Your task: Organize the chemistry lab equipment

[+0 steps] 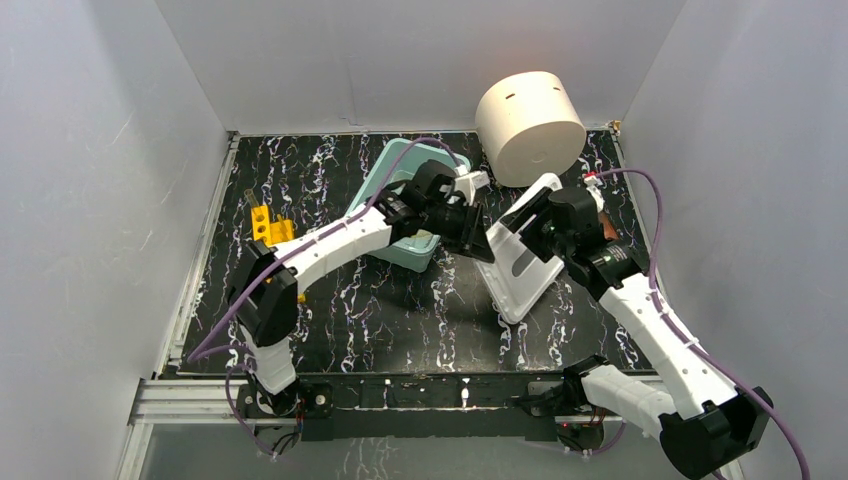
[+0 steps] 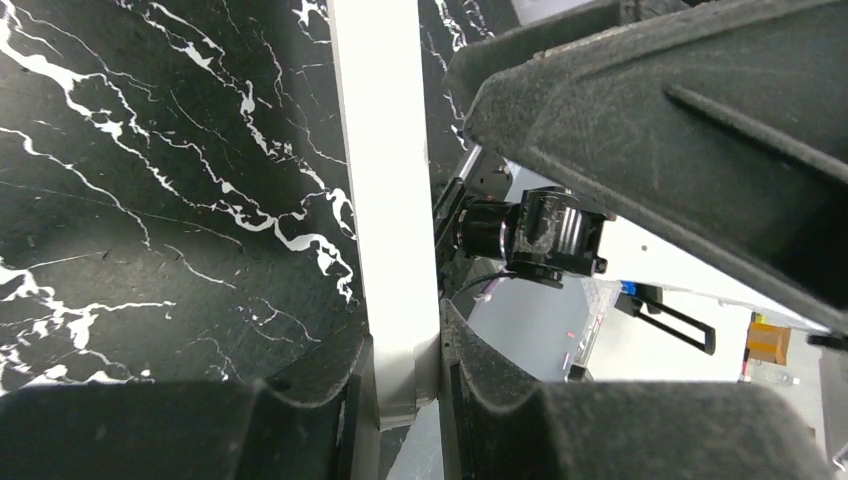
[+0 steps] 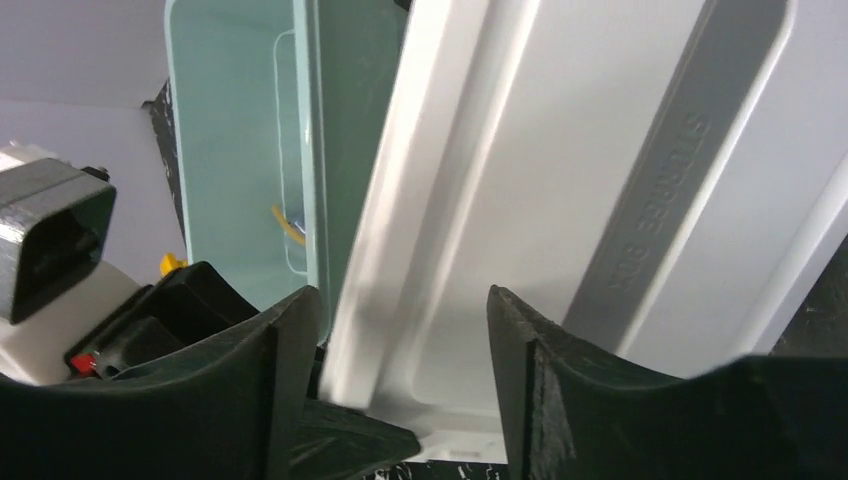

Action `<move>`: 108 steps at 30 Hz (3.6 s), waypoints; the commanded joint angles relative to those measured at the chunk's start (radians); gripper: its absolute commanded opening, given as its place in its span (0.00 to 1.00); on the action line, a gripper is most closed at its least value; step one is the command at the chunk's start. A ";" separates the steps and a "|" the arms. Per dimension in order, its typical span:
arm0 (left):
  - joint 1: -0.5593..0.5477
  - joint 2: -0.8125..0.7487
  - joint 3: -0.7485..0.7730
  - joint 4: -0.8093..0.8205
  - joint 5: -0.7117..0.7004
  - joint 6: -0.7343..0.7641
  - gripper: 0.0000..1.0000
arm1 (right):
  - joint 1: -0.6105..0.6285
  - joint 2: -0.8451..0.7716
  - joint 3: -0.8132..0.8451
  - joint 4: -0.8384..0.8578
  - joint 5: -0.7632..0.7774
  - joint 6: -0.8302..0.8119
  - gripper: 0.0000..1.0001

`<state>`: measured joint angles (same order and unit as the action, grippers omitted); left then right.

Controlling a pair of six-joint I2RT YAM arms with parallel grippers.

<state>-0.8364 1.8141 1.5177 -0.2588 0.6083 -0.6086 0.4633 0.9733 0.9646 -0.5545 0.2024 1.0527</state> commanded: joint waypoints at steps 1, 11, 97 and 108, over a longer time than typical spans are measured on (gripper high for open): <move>0.087 -0.166 -0.013 0.030 0.162 0.056 0.00 | -0.005 -0.032 0.082 0.092 -0.014 -0.152 0.73; 0.366 -0.385 -0.127 0.029 0.398 0.098 0.00 | -0.012 -0.009 0.236 0.202 -0.144 -0.289 0.80; 0.835 -0.354 -0.114 -0.188 0.008 0.098 0.78 | -0.205 0.469 0.129 0.872 -0.972 0.061 0.10; 0.835 -0.338 -0.162 -0.212 -0.021 0.094 0.80 | -0.173 0.436 0.058 0.788 -0.764 0.098 0.06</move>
<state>-0.0029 1.4826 1.3689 -0.4313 0.6048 -0.5224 0.2882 1.4586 1.0416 0.2314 -0.6716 1.1519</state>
